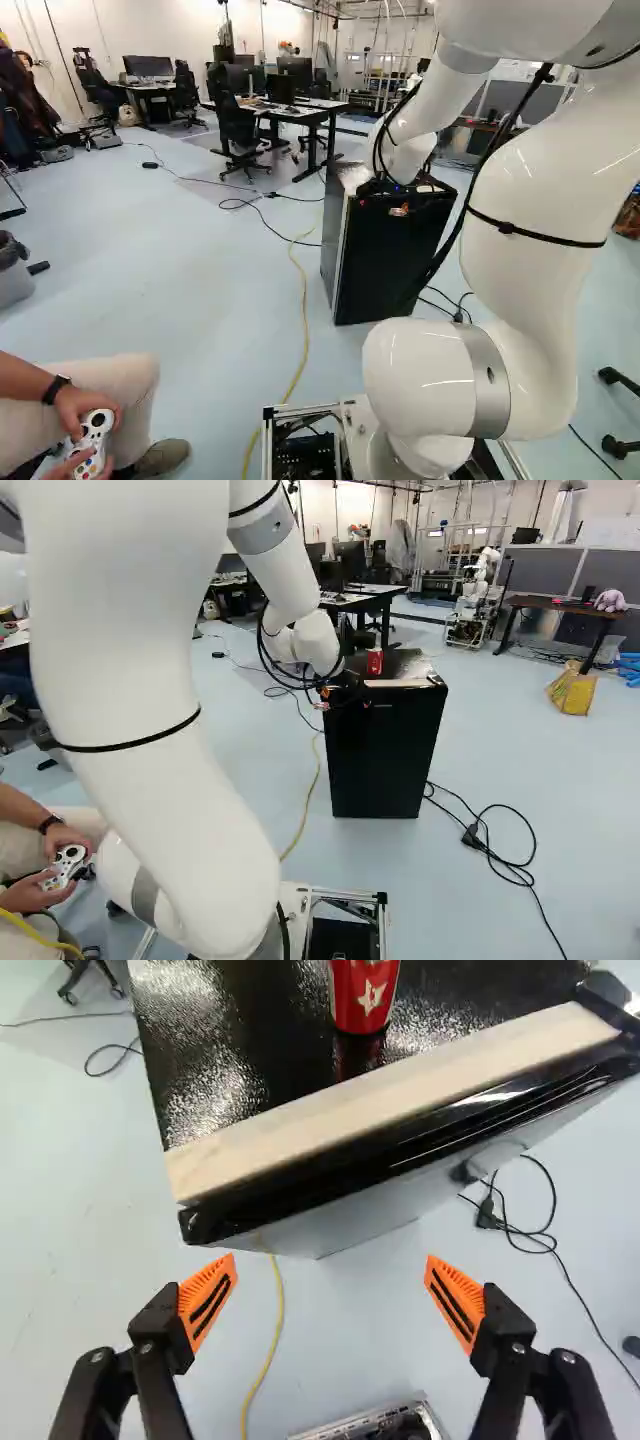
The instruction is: Grab a drink from the fridge
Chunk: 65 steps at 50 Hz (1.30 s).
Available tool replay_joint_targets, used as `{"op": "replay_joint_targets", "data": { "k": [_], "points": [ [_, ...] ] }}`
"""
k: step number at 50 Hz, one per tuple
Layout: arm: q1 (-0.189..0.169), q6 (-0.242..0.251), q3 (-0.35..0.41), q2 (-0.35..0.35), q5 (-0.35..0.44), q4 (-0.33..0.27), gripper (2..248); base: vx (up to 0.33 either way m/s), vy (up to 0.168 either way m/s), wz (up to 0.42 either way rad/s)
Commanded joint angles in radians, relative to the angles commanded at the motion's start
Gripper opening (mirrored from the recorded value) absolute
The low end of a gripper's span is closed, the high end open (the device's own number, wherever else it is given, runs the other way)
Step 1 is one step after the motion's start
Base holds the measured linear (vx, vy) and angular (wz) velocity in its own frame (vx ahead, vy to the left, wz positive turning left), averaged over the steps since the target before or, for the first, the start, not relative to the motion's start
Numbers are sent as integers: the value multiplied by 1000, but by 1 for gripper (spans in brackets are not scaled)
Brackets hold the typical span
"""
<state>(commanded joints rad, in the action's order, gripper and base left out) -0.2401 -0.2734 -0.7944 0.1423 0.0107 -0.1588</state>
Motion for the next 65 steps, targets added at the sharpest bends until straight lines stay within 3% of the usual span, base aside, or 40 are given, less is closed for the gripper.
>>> {"op": "replay_joint_targets", "data": {
  "k": [21,32,46,65],
  "points": [
    [-12,0,107,-99,221,0,247,0,0,0],
    [-23,0,123,-114,337,-4,247,0,0,0],
    [-35,0,104,-96,471,-33,247,0,0,0],
    [-70,0,21,-8,591,-88,247,0,0,0]
  ]
}}
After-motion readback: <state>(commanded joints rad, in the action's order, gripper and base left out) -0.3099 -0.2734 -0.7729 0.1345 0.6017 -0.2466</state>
